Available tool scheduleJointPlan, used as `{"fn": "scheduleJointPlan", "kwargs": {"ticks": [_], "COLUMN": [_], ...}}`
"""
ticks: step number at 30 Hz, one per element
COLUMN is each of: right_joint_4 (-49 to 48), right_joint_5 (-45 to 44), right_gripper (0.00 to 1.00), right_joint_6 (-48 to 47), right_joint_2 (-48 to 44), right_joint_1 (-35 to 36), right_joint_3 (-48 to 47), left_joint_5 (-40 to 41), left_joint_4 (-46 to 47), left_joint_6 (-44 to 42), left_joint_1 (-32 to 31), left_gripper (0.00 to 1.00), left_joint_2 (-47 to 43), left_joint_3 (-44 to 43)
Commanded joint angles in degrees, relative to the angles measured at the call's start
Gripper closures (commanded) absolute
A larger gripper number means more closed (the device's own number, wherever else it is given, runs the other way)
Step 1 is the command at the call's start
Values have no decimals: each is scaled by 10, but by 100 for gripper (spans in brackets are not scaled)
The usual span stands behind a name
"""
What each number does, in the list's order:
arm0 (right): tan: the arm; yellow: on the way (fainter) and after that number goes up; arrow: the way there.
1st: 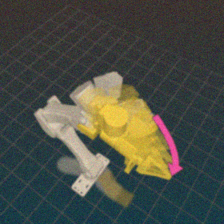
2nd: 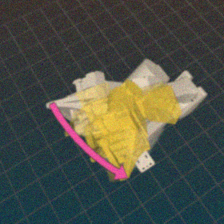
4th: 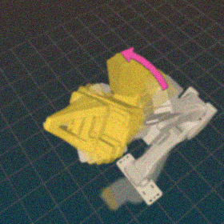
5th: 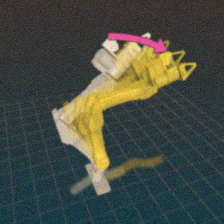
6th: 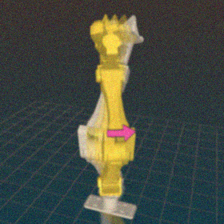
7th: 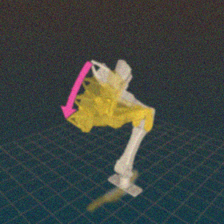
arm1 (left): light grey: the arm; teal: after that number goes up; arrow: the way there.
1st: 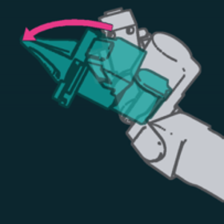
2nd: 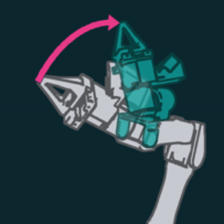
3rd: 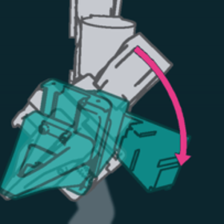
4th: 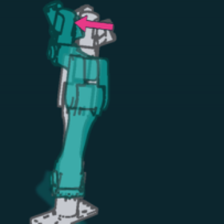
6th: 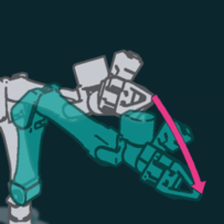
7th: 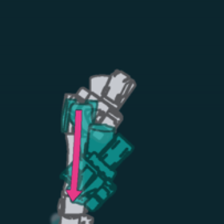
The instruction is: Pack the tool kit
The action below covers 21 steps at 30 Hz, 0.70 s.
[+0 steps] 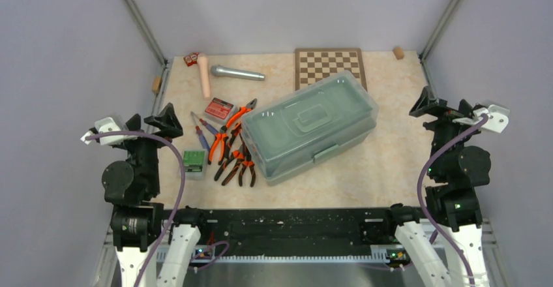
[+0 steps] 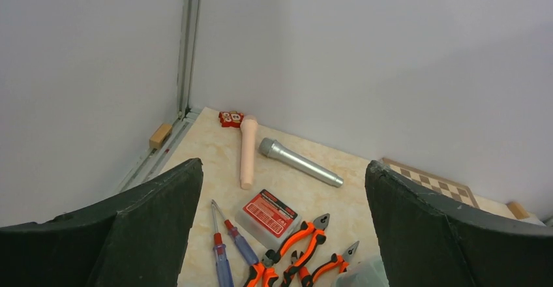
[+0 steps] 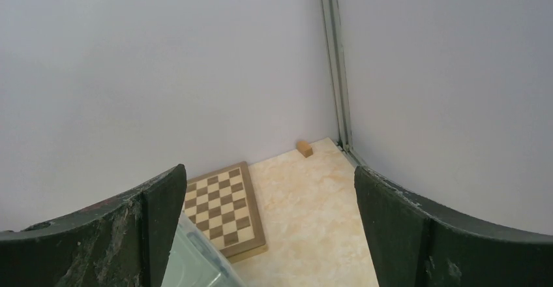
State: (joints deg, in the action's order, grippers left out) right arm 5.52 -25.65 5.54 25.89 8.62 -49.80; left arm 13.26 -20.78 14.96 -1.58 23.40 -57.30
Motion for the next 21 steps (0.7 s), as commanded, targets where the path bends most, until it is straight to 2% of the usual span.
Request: {"fn": "scheduleJointPlan", "kwargs": {"ticks": [1, 11, 21], "right_joint_4": [-7, 37, 114], "right_joint_5": [9, 101, 231], "right_gripper": [1, 1, 1], "right_joint_6": [11, 84, 133], "right_joint_2": [-4, 125, 390], "right_joint_1": [7, 7, 7], "right_joint_3": [3, -52, -169], "left_joint_5": [-30, -128, -280], "left_joint_4": [17, 29, 58], "left_joint_6": [11, 97, 226], "left_joint_1": [1, 1, -15], "left_gripper": [1, 1, 1], "left_joint_2": [11, 56, 144], "left_joint_3": [10, 62, 122]}}
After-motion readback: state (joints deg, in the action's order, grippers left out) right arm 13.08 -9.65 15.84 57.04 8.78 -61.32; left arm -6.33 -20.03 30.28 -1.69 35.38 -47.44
